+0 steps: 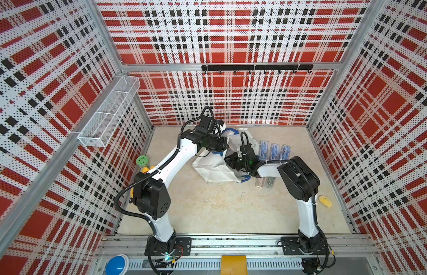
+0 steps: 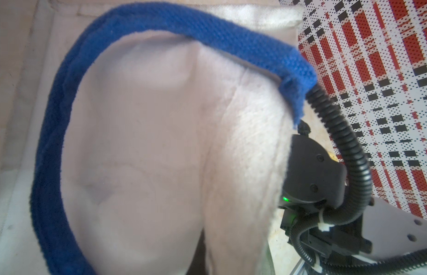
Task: Take out the compass set from the canvas bag
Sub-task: Pick up the compass set from the canvas bag.
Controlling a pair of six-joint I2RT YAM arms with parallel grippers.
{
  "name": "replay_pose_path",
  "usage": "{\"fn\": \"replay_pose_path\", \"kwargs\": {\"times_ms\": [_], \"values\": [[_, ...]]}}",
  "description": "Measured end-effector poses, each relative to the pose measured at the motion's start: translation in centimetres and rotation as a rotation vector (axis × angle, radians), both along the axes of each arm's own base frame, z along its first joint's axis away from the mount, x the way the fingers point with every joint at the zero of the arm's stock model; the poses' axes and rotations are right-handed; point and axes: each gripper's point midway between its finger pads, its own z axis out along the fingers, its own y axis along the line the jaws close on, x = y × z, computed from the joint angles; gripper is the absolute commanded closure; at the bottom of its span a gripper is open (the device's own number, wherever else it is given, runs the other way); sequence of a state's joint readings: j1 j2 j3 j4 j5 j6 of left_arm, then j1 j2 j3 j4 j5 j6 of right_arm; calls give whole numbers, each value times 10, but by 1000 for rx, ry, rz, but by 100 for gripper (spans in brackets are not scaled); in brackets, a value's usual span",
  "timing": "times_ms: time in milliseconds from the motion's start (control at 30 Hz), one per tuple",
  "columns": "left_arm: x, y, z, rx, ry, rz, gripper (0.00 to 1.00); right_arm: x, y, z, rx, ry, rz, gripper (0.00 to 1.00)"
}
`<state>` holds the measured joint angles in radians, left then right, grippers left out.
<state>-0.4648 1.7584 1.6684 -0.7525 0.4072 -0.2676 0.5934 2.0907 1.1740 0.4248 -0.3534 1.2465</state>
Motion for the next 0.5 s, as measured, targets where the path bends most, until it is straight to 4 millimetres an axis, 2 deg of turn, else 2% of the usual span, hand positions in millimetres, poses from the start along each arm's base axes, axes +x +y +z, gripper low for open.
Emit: {"fn": "replay_pose_path", "kwargs": {"times_ms": [133, 400, 500], "values": [[-1, 1, -1, -4, 3, 1, 100, -9, 0, 15, 11, -16, 11, 90], [-1, 9, 5, -15, -3, 16, 100, -17, -8, 73, 10, -115, 21, 92], [-2, 9, 6, -16, -3, 16, 100, -21, -13, 87, 1, -148, 20, 92]]}}
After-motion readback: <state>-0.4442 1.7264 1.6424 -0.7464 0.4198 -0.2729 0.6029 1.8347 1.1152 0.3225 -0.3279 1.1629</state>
